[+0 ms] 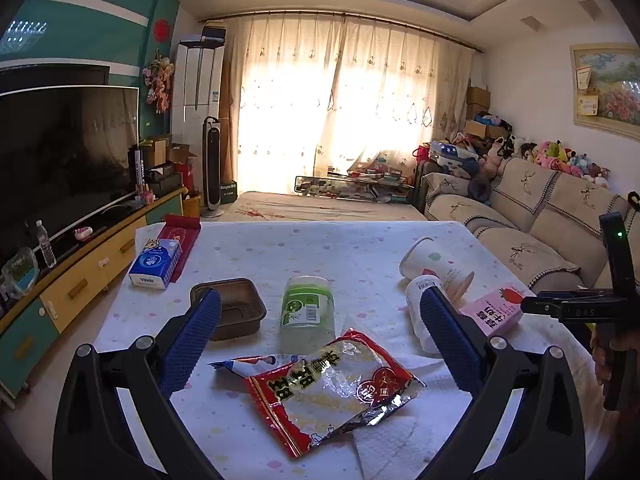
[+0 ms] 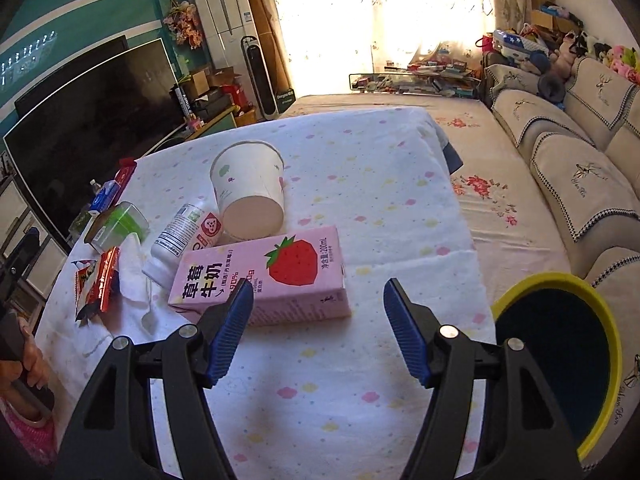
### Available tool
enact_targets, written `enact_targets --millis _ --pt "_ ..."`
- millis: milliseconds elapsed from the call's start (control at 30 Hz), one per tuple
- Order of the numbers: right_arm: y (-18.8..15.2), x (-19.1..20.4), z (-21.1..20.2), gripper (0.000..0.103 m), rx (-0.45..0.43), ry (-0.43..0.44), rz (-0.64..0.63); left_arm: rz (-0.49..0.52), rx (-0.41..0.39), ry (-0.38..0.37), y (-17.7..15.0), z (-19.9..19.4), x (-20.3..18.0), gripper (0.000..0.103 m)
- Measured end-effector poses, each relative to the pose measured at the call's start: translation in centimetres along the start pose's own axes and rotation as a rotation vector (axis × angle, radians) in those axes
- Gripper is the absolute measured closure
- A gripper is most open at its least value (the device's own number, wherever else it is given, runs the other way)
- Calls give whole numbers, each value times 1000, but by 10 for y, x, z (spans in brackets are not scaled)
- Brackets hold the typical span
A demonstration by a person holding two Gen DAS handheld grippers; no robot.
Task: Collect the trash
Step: 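Move both grippers back over the table toward the remaining trash, then grasp the pink strawberry milk carton with the right gripper and lift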
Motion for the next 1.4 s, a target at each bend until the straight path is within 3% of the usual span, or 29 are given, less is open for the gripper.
enact_targets --millis 300,633,700,867,967,1133,1400 --pt "-16 27 -2 37 28 77 -137 -67 -6 52 -1 -2 17 5" --pt "-87 82 -31 35 168 182 -386 -189 -6 91 -8 -5 49 5" --pt "-84 82 -38 35 132 155 -402 -183 -9 98 -9 -5 49 5" --pt "-53 56 -40 35 49 96 -305 -169 -9 103 -9 -6 47 5" --pt "-40 40 -24 34 50 36 -308 -164 -3 101 -10 -4 46 5" --pt "-38 37 4 34 117 73 -351 -159 2 102 -11 -2 43 5" --pt "-38 65 26 34 135 111 -404 -142 9 99 -12 1 41 5"
Point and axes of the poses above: each gripper's, at about its wrist camera, not at the fingertips, and z roughly the way its jaws point, x to its left, y to its top, the point moved 4 cm from there along z, roughly the way its jaws point, and after that the axes turned 13 degrees about z, right-handed, at the moved point
